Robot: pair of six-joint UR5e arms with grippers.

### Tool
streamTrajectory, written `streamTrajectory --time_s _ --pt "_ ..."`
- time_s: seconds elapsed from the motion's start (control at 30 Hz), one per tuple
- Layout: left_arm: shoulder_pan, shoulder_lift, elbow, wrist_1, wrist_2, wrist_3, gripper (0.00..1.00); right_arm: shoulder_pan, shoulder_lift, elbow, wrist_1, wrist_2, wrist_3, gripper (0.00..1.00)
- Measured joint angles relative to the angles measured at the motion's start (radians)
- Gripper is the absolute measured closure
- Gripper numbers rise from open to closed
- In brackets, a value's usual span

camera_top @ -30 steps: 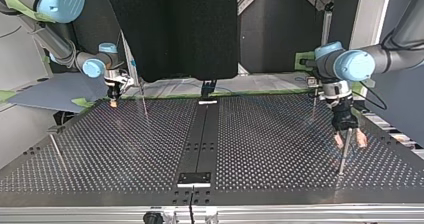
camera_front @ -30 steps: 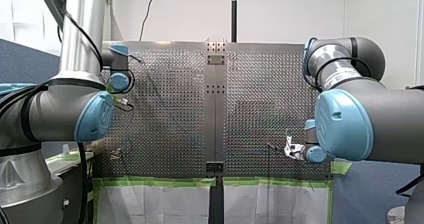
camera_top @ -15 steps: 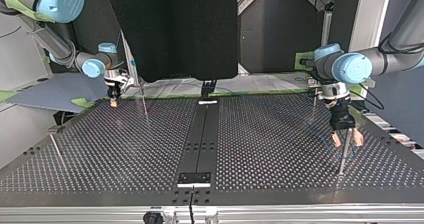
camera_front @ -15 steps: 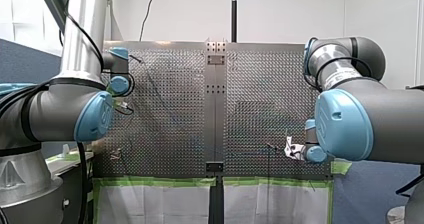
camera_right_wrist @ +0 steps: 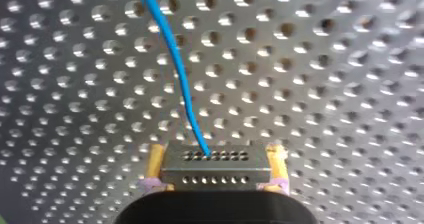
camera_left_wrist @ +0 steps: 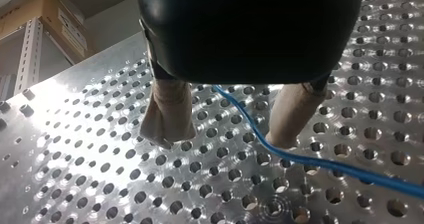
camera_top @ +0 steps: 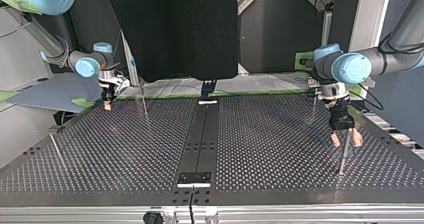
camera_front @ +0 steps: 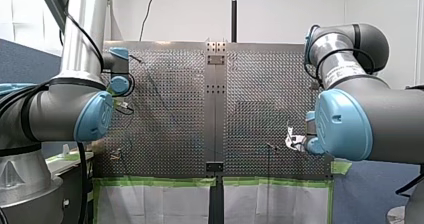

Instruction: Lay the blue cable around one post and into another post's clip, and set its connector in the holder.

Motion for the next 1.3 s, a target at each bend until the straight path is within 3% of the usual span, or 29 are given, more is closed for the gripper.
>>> streamTrajectory --time_s 0.1,0.23,0.4,0.7,0.83,1.07,1.3 --pt "-0.001 0.0 0.0 0.0 0.001 0.001 0.0 0.012 -0.024 0.024 -0.016 0.022 0.006 0.96" --pt "-0.002 0.0 0.0 0.0 0.003 0.0 0.0 0.031 -0.055 0.055 -0.003 0.053 0.008 0.96" --pt "-0.003 0.0 -0.001 0.0 0.006 -0.001 0.0 0.054 -0.098 0.098 0.037 0.096 0.012 0.96" --pt "-0.005 0.0 -0.001 0.0 0.013 -0.001 0.0 0.071 -0.182 0.166 0.12 0.17 0.004 0.96" --pt "-0.006 0.0 0.0 0.0 0.015 -0.001 0.0 0.074 -0.216 0.171 0.154 0.171 0.003 0.96" --pt "-0.011 0.0 0.0 0.0 0.016 -0.001 0.0 0.076 -0.268 0.169 0.206 0.144 0.003 0.96" --pt "-0.012 0.0 0.0 0.0 0.016 -0.003 0.0 0.074 -0.323 0.159 0.261 0.13 -0.019 0.96"
